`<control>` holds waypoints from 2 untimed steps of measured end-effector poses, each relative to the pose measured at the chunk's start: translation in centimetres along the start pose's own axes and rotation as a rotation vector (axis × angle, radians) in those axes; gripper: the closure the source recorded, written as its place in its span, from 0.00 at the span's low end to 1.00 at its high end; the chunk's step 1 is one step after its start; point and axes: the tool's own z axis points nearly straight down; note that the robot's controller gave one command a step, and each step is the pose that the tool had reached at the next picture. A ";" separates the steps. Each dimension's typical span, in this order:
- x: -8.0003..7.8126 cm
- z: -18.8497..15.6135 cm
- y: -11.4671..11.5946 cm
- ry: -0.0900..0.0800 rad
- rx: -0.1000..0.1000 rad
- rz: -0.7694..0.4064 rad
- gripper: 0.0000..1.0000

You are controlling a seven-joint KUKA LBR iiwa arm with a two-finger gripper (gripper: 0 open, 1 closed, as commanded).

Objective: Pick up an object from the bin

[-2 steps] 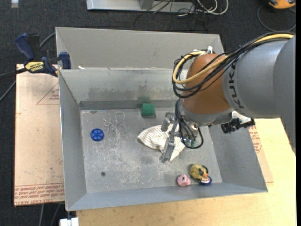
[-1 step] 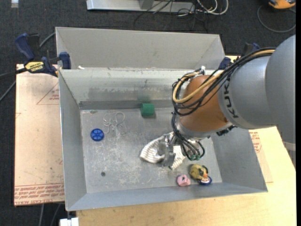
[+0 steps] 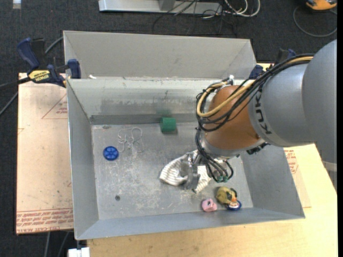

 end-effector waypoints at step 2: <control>-3.5 -15.6 2.1 -0.010 -0.001 -0.014 1.00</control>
Offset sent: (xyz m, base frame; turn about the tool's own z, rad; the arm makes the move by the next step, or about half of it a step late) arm 0.0314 0.0206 0.1518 -0.0149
